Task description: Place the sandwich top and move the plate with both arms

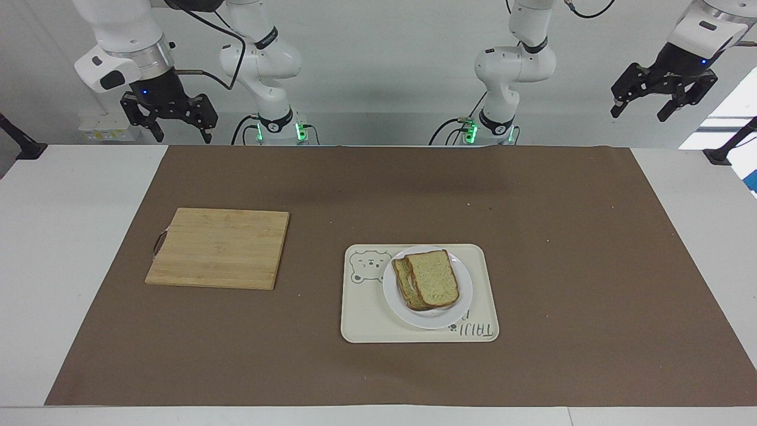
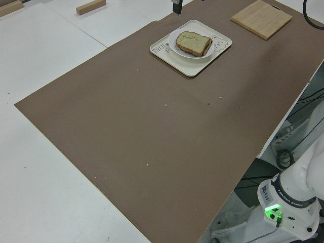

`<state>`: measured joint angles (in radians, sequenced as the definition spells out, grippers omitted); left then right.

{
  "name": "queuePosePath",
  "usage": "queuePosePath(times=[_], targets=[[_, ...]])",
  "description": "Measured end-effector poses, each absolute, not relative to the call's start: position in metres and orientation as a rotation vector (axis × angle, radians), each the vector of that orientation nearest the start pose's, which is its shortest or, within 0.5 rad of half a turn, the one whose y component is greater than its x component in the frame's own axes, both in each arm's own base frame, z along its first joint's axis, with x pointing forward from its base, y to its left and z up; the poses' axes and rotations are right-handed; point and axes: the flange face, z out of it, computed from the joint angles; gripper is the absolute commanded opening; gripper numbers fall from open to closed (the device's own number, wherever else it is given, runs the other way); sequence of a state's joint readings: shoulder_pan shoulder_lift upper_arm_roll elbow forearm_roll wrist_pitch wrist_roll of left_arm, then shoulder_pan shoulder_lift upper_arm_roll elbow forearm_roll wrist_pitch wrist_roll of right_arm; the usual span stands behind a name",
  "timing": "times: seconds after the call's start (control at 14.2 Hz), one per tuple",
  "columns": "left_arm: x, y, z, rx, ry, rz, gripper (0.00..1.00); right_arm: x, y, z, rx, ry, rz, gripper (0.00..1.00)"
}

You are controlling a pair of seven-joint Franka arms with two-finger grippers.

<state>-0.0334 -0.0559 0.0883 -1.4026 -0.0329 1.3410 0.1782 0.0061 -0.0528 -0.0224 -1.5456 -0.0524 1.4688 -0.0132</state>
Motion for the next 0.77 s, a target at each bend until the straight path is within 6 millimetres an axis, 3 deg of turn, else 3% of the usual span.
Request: queuePosePath(times=[0.49, 0.77], targets=[[0.512, 0.005, 0.709, -3.165, 0.269, -0.019, 1.0, 0.527, -0.015, 0.656, -3.192, 0.012, 0.04, 1.0], [0.512, 0.003, 0.707, -3.165, 0.272, -0.016, 1.0, 0.527, -0.015, 0.656, -3.192, 0.012, 0.04, 1.0]])
